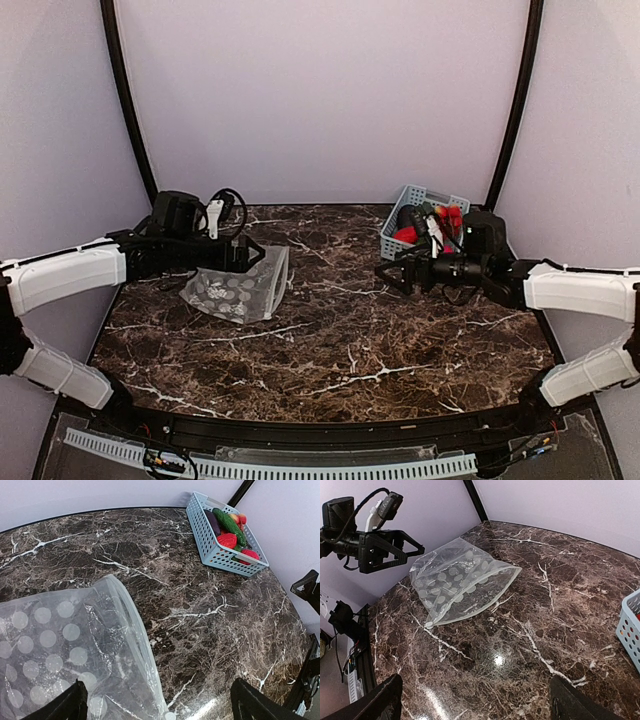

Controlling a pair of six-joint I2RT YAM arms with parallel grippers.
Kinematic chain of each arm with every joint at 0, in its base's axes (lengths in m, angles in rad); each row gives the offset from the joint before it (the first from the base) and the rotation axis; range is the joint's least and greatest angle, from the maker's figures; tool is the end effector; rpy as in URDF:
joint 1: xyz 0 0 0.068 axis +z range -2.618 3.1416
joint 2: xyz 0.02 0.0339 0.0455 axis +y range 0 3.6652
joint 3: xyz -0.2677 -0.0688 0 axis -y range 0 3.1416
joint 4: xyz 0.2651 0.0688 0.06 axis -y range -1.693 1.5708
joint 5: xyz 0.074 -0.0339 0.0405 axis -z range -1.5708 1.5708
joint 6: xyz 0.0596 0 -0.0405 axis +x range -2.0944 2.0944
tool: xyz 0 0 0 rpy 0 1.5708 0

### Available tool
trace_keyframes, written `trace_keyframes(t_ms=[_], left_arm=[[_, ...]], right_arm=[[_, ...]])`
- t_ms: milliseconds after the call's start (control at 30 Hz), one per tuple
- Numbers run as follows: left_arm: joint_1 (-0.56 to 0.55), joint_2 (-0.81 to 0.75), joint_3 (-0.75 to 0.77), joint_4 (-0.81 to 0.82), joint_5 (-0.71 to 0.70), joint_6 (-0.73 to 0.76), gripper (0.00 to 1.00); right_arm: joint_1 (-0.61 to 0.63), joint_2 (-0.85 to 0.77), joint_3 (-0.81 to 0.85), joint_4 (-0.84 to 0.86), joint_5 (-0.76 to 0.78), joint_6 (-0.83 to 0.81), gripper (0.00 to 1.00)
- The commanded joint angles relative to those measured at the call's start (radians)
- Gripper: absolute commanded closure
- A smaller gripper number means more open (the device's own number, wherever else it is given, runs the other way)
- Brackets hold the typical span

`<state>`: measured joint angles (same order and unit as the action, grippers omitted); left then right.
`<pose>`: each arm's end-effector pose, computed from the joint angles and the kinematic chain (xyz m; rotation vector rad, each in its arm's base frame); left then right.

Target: Open the zip-top bag and remove the fake food

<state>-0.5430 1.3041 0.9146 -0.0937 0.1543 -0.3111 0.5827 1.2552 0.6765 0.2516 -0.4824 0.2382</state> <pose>0.2822 -0.1810 0.2648 0.3432 2.0914 -0.6791 0.2451 0.1946 0.2325 -0.6761 1.8711 1.0022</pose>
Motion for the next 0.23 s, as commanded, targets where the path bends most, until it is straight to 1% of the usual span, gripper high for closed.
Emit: trace_keyframes(t_ms=[0, 200], left_arm=[[-0.01, 0.014, -0.026, 0.028, -0.038, -0.015, 0.01], [-0.011, 0.035, -0.023, 0.028, -0.066, -0.033, 0.01]], right_arm=[[0.014, -0.007, -0.033, 0.1, -0.005, 0.044, 0.01], [0.014, 0.009, -0.033, 0.107, -0.001, 0.039, 0.01]])
